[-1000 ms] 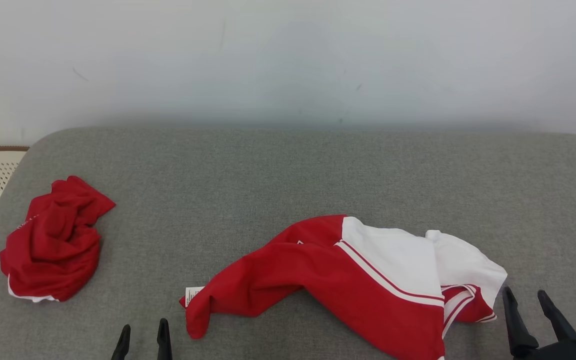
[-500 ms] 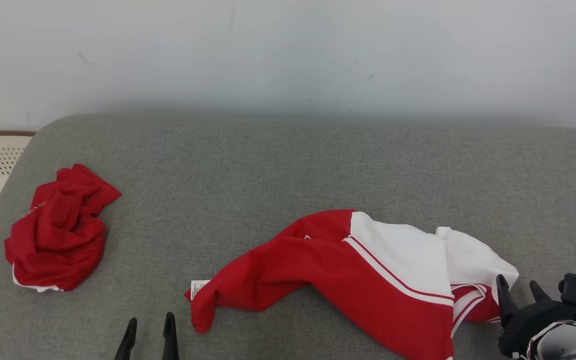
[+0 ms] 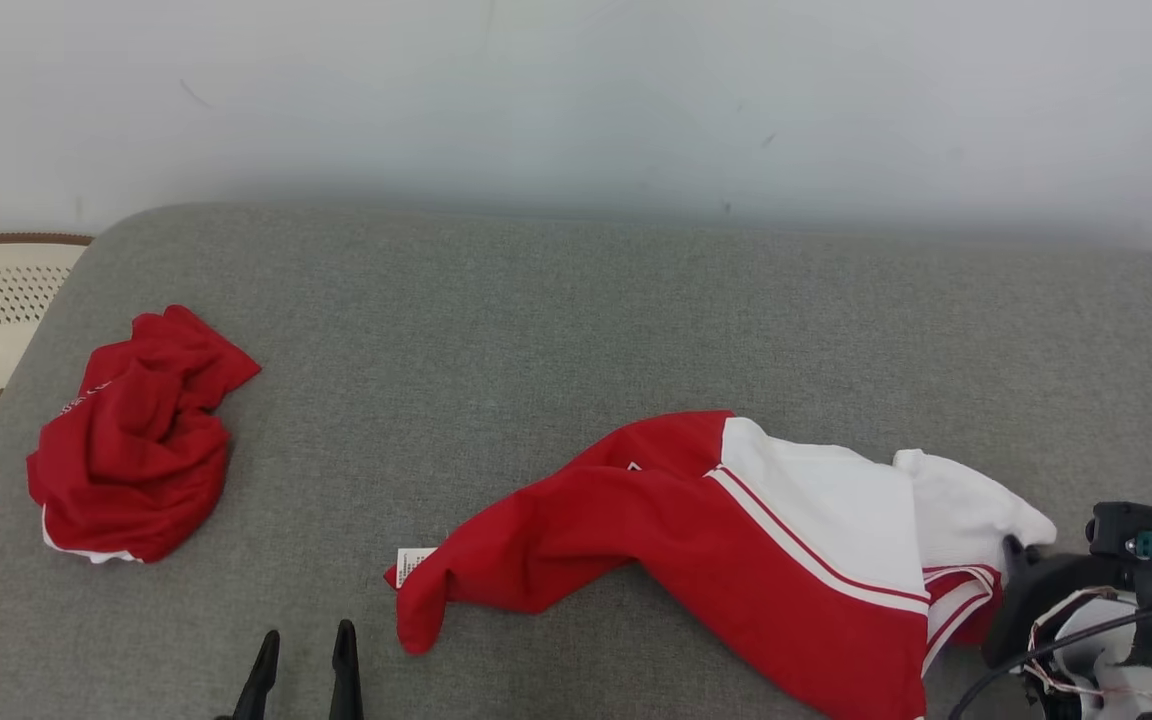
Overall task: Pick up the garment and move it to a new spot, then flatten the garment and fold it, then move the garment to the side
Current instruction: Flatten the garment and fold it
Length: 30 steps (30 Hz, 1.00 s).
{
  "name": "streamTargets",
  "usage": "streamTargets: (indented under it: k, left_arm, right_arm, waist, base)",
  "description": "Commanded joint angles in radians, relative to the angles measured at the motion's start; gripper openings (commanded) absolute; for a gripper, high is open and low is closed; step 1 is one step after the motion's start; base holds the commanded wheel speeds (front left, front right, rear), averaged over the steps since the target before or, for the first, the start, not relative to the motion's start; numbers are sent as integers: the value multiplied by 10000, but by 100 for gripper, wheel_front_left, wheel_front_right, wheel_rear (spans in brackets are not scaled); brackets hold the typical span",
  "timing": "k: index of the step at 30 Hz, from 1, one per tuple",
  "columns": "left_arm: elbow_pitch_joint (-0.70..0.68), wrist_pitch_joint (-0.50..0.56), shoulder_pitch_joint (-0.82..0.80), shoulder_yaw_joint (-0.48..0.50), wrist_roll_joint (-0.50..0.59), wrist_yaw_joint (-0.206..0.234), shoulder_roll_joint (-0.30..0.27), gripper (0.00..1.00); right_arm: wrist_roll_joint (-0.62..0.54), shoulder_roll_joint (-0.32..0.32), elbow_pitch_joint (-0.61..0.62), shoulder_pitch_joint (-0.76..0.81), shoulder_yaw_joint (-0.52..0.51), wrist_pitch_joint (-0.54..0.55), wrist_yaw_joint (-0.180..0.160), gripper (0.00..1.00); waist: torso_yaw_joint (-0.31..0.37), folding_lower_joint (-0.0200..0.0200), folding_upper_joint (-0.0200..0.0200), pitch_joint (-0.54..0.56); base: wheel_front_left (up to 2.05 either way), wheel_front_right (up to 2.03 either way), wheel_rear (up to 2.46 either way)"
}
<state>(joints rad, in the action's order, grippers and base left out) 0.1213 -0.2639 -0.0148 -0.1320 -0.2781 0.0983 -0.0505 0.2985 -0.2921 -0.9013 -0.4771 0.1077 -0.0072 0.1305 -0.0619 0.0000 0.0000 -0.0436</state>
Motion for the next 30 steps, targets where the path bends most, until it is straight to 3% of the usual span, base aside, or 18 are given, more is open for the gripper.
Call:
streamTargets:
  k: [1, 9, 22, 23, 24, 25, 30]
  left_arm:
    - [23, -16, -101, 5, 30, -22, -3, 100]
    - [67, -16, -216, -53, 27, -54, -2, 100]
    - [86, -16, -762, -570, -121, -33, -2, 100]
    - [125, -16, -858, -671, -144, -17, -3, 100]
    - [125, -16, -858, -671, -144, -17, -3, 100]
    - [143, -16, -883, -718, -146, -5, -3, 100]
    - [231, -16, -803, -810, -167, 55, -2, 100]
  right_arm:
    - [3, -76, -65, -195, 94, -97, 6, 0]
    - [95, -513, -467, -1874, 868, -856, 5, 0]
    - [190, -1228, -1693, -4738, 1539, -929, 5, 0]
    - [72, -1300, -1970, -5016, 1661, -1015, 5, 71]
    - [72, -1300, -1970, -5016, 1661, -1015, 5, 71]
    - [88, -1256, -2115, -5043, 1712, -1007, 5, 100]
    - [113, -1146, -2595, -4899, 2053, -1342, 5, 100]
  waist:
    - [-31, 0, 0, -23]
    - [-150, 0, 0, -151]
    - [-810, 0, 0, -820]
    - [-920, 0, 0, -856]
    - [-920, 0, 0, -856]
    - [-950, 0, 0, -855]
    - [-981, 0, 0, -701]
  base:
    - [0, 0, 0]
    - [0, 0, 0]
    - [0, 0, 0]
    - [0, 0, 0]
    - [0, 0, 0]
    - [0, 0, 0]
    - [0, 0, 0]
